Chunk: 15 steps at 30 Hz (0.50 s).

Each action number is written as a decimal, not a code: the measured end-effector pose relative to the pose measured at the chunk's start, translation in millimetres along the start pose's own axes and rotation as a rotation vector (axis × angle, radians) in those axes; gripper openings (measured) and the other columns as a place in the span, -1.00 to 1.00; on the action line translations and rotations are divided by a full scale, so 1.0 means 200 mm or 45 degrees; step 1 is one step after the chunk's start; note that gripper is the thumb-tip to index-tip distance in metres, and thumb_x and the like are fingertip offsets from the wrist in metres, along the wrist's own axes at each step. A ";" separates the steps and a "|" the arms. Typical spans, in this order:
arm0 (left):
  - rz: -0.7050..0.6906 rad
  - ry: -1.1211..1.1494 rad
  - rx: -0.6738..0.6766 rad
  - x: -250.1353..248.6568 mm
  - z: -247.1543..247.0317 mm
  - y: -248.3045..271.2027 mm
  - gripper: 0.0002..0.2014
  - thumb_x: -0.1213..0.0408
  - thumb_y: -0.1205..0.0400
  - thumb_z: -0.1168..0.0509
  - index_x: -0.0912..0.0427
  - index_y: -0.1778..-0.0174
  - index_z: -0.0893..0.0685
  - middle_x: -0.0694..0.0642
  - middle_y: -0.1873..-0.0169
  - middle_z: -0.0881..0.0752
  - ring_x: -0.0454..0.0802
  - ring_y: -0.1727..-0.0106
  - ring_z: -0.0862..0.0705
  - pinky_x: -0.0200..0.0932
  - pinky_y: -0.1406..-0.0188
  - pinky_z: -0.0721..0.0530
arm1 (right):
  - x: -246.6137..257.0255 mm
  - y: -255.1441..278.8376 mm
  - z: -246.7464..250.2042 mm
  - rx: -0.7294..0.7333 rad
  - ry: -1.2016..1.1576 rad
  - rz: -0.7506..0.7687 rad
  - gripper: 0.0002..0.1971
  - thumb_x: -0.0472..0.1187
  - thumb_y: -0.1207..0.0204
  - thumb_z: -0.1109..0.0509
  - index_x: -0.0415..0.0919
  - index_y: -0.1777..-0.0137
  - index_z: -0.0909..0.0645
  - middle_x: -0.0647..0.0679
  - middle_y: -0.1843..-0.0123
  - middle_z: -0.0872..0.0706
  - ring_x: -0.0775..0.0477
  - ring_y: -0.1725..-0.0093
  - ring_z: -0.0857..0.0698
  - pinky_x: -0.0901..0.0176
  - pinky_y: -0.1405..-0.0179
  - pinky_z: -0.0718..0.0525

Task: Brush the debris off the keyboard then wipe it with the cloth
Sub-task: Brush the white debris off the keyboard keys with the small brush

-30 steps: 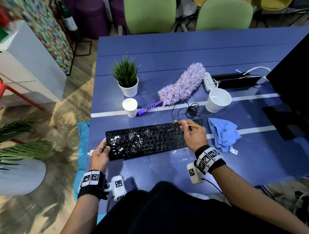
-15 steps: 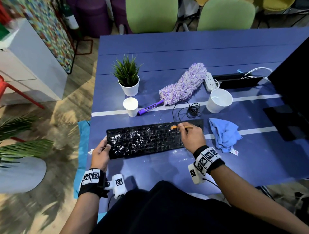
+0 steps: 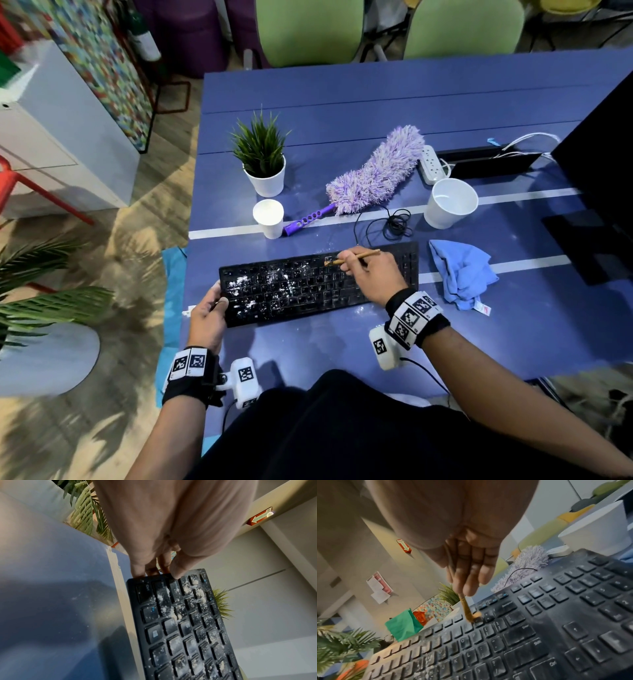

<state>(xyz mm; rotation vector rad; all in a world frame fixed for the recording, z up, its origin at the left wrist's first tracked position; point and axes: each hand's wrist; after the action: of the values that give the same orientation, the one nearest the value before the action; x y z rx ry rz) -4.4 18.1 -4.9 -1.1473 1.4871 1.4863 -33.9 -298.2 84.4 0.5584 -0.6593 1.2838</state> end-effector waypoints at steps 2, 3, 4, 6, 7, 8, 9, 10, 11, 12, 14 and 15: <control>-0.001 0.010 0.006 0.00 0.00 0.00 -0.56 0.65 -0.72 -0.06 0.21 -0.44 -0.53 0.22 -0.28 -0.67 0.12 -0.36 -0.55 0.34 -0.60 -0.33 | 0.01 0.00 0.01 -0.027 0.160 -0.025 -0.70 -0.06 -0.71 -0.18 -0.10 0.08 -0.72 -0.17 0.23 -0.81 -0.23 0.15 -0.78 0.03 0.09 -0.69; -0.003 0.018 0.007 0.00 0.00 -0.01 -0.56 0.65 -0.72 -0.06 0.20 -0.44 -0.53 0.25 -0.31 -0.64 0.13 -0.36 -0.55 0.33 -0.60 -0.33 | 0.01 0.00 0.02 -0.077 0.232 -0.042 -0.68 -0.06 -0.71 -0.15 -0.14 0.10 -0.70 -0.20 0.23 -0.80 -0.27 0.16 -0.76 0.03 0.14 -0.64; -0.004 0.020 0.007 0.00 0.00 0.00 -0.56 0.65 -0.71 -0.06 0.19 -0.43 -0.53 0.27 -0.32 -0.62 0.13 -0.37 -0.55 0.30 -0.60 -0.33 | 0.01 0.00 0.02 -0.083 0.248 -0.055 -0.67 -0.06 -0.72 -0.15 -0.17 0.09 -0.69 -0.20 0.23 -0.79 -0.28 0.17 -0.75 0.04 0.15 -0.63; 0.000 0.017 0.006 0.00 0.00 0.00 -0.56 0.65 -0.71 -0.06 0.17 -0.42 -0.53 0.26 -0.30 -0.63 0.12 -0.36 -0.55 0.21 -0.57 -0.42 | 0.00 0.00 0.02 -0.023 0.123 -0.047 -0.68 -0.04 -0.71 -0.18 -0.16 0.05 -0.72 -0.12 0.23 -0.83 -0.18 0.17 -0.79 0.05 0.09 -0.71; 0.000 0.013 0.009 0.01 0.00 0.00 -0.56 0.65 -0.71 -0.06 0.16 -0.42 -0.53 0.24 -0.29 -0.64 0.12 -0.35 -0.55 0.11 -0.50 -0.50 | 0.01 0.00 0.02 -0.001 0.029 -0.056 -0.68 -0.03 -0.69 -0.19 -0.14 0.02 -0.75 -0.08 0.23 -0.84 -0.12 0.15 -0.80 0.04 0.03 -0.73; -0.005 0.010 0.014 0.01 0.00 0.00 -0.55 0.65 -0.71 -0.06 0.16 -0.42 -0.54 0.24 -0.28 -0.65 0.11 -0.34 -0.55 0.03 -0.43 -0.54 | 0.01 0.00 0.03 0.012 0.005 -0.099 -0.64 0.03 -0.68 -0.17 -0.12 0.02 -0.76 -0.06 0.23 -0.85 -0.08 0.14 -0.81 0.05 0.00 -0.74; -0.007 0.008 0.018 0.02 0.00 0.00 -0.55 0.65 -0.71 -0.06 0.17 -0.44 -0.53 0.25 -0.29 -0.65 0.11 -0.34 -0.55 0.03 -0.43 -0.54 | 0.01 0.00 0.03 -0.017 0.018 -0.104 -0.54 0.12 -0.66 -0.09 -0.12 0.03 -0.76 -0.07 0.23 -0.84 -0.09 0.15 -0.81 0.04 0.02 -0.74; -0.007 0.005 0.020 0.02 0.00 0.00 -0.55 0.65 -0.71 -0.06 0.21 -0.46 -0.52 0.28 -0.31 -0.63 0.12 -0.35 -0.54 0.11 -0.49 -0.49 | 0.02 0.00 0.04 -0.023 0.063 -0.113 -0.43 0.21 -0.61 0.01 -0.13 0.05 -0.76 -0.09 0.23 -0.84 -0.13 0.16 -0.80 0.03 0.05 -0.74; -0.007 0.007 0.019 0.02 0.00 0.00 -0.55 0.65 -0.71 -0.06 0.24 -0.48 -0.51 0.30 -0.33 -0.62 0.12 -0.36 -0.54 0.20 -0.56 -0.42 | 0.01 0.00 0.04 -0.014 0.068 -0.126 -0.41 0.22 -0.60 0.04 -0.13 0.05 -0.76 -0.10 0.23 -0.83 -0.13 0.17 -0.79 0.03 0.06 -0.74; -0.010 0.010 0.015 0.02 0.00 -0.01 -0.55 0.65 -0.71 -0.06 0.26 -0.49 -0.51 0.31 -0.35 -0.62 0.13 -0.37 -0.54 0.26 -0.59 -0.36 | 0.02 -0.01 0.04 0.011 0.023 -0.143 -0.48 0.17 -0.63 -0.03 -0.12 0.05 -0.76 -0.08 0.23 -0.84 -0.09 0.17 -0.80 0.04 0.03 -0.74; -0.018 0.013 0.004 0.02 0.00 -0.01 -0.55 0.65 -0.71 -0.07 0.23 -0.47 -0.51 0.29 -0.34 -0.62 0.12 -0.37 -0.55 0.30 -0.60 -0.33 | 0.05 -0.01 0.03 0.061 -0.017 -0.155 -0.61 0.05 -0.67 -0.16 -0.12 0.06 -0.77 -0.05 0.24 -0.84 -0.07 0.16 -0.80 0.06 0.00 -0.74; -0.023 0.017 -0.002 0.02 0.01 -0.02 -0.55 0.65 -0.71 -0.07 0.21 -0.47 -0.52 0.28 -0.33 -0.62 0.12 -0.36 -0.55 0.32 -0.60 -0.33 | 0.06 -0.01 0.03 0.039 -0.032 -0.193 -0.58 0.08 -0.67 -0.13 -0.13 0.07 -0.77 -0.07 0.25 -0.83 -0.11 0.17 -0.79 0.04 0.04 -0.74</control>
<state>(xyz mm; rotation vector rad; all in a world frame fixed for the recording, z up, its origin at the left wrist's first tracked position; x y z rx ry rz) -3.1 18.9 -10.0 -1.1708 1.4809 1.4704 -30.0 -293.8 97.1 0.6384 -0.6076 1.1479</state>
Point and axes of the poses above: each hand's wrist, its own y-axis away from the middle knuckle, its own z-axis out of the back of the hand, x = y × z
